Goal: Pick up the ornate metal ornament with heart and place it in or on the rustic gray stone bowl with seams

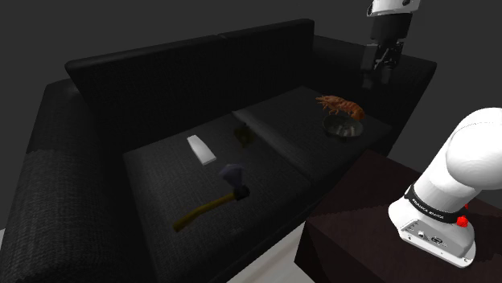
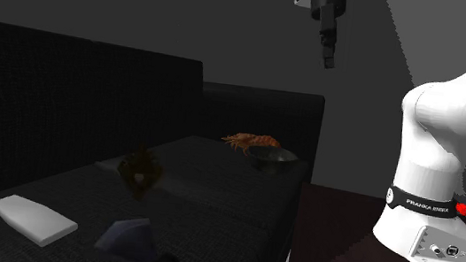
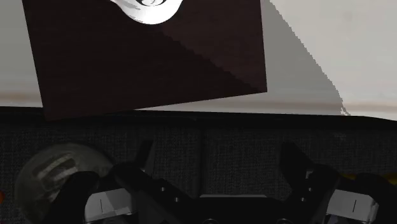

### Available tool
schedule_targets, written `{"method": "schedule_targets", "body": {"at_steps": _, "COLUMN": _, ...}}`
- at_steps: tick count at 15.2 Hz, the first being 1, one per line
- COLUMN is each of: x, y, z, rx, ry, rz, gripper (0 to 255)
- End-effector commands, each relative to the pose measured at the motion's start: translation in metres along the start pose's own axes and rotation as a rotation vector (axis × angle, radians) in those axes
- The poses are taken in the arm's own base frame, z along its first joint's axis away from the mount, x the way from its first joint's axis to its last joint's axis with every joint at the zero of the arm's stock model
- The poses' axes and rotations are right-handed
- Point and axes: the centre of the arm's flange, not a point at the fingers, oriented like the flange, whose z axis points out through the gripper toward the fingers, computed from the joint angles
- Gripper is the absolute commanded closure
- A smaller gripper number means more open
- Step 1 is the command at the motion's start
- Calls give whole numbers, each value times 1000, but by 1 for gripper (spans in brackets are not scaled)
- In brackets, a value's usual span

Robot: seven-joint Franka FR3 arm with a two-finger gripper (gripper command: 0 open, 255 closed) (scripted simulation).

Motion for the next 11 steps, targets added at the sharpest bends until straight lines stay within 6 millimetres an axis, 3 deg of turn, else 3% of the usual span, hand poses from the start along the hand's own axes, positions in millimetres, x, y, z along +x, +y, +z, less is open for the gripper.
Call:
{"method": "schedule_targets", "body": {"at_steps": 1, "x": 0, "y": 0, "z": 0, "rx": 0, "ry": 0, "rz": 0, "gripper": 0}}
{"method": "schedule_targets", "body": {"at_steps": 11, "x": 115, "y": -41, "z": 49, "rx": -90, "ry": 24, "rz": -173, "gripper": 0}}
